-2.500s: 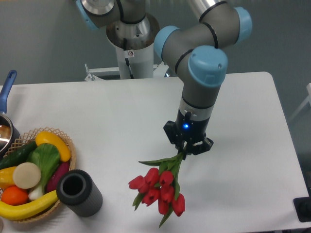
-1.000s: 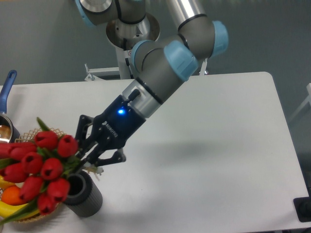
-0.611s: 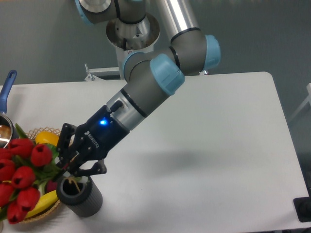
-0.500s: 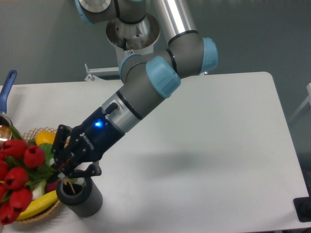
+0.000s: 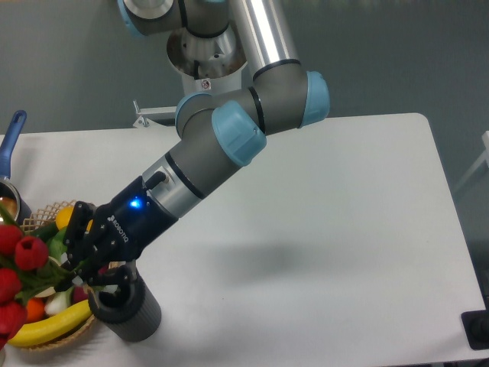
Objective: Insert the flowers into the vase
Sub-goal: 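Lower the tulip stems down into the black vase opening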
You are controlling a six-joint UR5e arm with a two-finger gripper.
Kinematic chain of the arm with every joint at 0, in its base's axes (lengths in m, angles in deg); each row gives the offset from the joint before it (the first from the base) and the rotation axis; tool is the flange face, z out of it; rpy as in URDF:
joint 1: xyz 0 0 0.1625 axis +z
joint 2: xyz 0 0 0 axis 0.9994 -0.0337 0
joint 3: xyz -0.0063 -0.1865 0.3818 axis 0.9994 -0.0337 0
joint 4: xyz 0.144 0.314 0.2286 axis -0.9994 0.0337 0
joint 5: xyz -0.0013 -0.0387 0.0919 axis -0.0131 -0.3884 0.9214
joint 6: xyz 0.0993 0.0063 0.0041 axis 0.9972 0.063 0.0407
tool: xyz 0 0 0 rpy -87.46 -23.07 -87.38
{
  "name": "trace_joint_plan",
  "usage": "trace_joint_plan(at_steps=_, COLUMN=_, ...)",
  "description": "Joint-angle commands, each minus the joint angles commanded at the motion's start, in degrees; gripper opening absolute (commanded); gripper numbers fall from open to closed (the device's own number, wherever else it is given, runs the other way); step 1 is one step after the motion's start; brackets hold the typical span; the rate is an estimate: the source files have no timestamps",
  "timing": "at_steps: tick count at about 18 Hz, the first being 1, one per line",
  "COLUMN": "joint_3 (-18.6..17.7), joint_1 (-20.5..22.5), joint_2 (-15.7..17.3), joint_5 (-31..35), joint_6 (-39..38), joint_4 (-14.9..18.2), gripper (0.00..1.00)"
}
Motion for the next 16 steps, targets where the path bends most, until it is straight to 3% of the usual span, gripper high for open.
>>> trace_joint_plan(at_steps=8, joint_3=-1.5, joint_1=0.0, joint_2=-1.3, joint_5=0.2, joint_6=1.4, joint_4=0.0, gripper=0.03)
trace_joint_plan(at_steps=16, joint_3=-6.3, joint_1=0.6, joint_2=-1.0, joint_5=0.6, joint_6=5.0, joint_4=0.0, gripper=0.06)
